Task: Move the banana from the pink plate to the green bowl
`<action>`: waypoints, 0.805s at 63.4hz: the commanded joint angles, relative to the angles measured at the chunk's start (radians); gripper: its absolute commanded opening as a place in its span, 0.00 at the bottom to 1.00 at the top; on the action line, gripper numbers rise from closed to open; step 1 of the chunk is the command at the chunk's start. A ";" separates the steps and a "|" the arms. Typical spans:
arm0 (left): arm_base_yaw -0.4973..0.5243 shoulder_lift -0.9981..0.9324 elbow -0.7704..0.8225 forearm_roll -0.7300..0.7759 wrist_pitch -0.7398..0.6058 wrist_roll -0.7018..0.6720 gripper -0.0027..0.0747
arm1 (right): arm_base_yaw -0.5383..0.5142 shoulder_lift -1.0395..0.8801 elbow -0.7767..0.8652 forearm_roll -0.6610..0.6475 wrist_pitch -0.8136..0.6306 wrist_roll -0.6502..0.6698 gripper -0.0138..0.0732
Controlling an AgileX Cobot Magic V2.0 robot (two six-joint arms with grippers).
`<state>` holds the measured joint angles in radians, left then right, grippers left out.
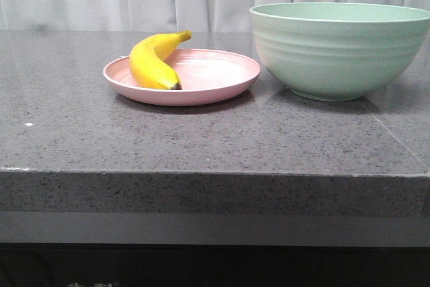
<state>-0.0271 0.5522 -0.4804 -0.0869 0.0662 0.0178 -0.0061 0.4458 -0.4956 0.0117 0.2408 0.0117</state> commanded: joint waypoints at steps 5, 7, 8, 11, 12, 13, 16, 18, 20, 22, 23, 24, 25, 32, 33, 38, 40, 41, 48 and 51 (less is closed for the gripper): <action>-0.009 0.024 -0.072 -0.097 0.019 -0.018 0.92 | -0.006 0.011 -0.034 0.001 -0.106 -0.002 0.92; -0.014 0.037 -0.092 -0.097 0.068 -0.018 0.91 | -0.006 0.011 -0.034 0.006 -0.112 -0.002 0.91; -0.021 0.049 -0.110 -0.097 0.105 -0.012 0.90 | -0.006 0.011 -0.034 0.008 -0.115 -0.002 0.91; -0.042 0.084 -0.158 -0.097 0.181 -0.007 0.88 | -0.006 0.011 -0.034 0.024 -0.123 -0.002 0.90; -0.050 0.101 -0.174 -0.097 0.201 -0.007 0.88 | -0.006 0.011 -0.034 0.026 -0.126 -0.002 0.90; -0.062 0.114 -0.199 -0.100 0.232 -0.007 0.88 | -0.006 0.011 -0.034 0.029 -0.128 -0.002 0.90; -0.094 0.173 -0.262 -0.113 0.296 -0.007 0.88 | -0.006 0.011 -0.034 0.029 -0.138 -0.002 0.90; -0.118 0.206 -0.300 -0.128 0.339 -0.007 0.88 | -0.006 0.011 -0.034 0.029 -0.144 -0.002 0.90; -0.143 0.250 -0.347 -0.146 0.379 -0.007 0.88 | -0.006 0.011 -0.034 0.029 -0.149 -0.002 0.90; -0.168 0.295 -0.394 -0.157 0.418 -0.009 0.87 | -0.006 0.011 -0.034 0.029 -0.152 -0.002 0.90; -0.178 0.315 -0.421 -0.161 0.432 -0.012 0.88 | -0.006 0.011 -0.034 0.029 -0.152 -0.002 0.90; -0.189 0.336 -0.439 -0.165 0.444 -0.018 0.88 | -0.006 0.011 -0.034 0.029 -0.152 -0.002 0.90; -0.204 0.367 -0.466 -0.168 0.464 -0.018 0.87 | -0.006 0.011 -0.034 0.029 -0.152 -0.002 0.90; -0.293 0.551 -0.609 -0.170 0.562 -0.064 0.87 | -0.006 0.011 -0.034 0.029 -0.150 -0.002 0.90; -0.304 0.573 -0.625 -0.168 0.571 -0.069 0.87 | -0.006 0.011 -0.034 0.029 -0.150 -0.002 0.90; -0.384 0.719 -0.733 -0.127 0.641 -0.142 0.85 | -0.006 0.011 -0.034 0.029 -0.148 -0.002 0.90; -0.409 0.761 -0.775 -0.093 0.665 -0.180 0.84 | -0.006 0.011 -0.034 0.029 -0.147 -0.002 0.90; -0.427 0.790 -0.802 -0.061 0.686 -0.213 0.84 | -0.006 0.011 -0.034 0.029 -0.147 -0.002 0.90; -0.522 0.949 -0.953 0.110 0.814 -0.364 0.83 | -0.006 0.011 -0.034 0.029 -0.147 -0.002 0.90; -0.555 1.015 -1.022 0.133 0.853 -0.392 0.83 | -0.003 0.011 -0.034 0.029 -0.147 -0.002 0.90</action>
<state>-0.5326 1.5249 -1.3835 -0.0167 0.8928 -0.2998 -0.0061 0.4458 -0.4956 0.0398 0.1806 0.0117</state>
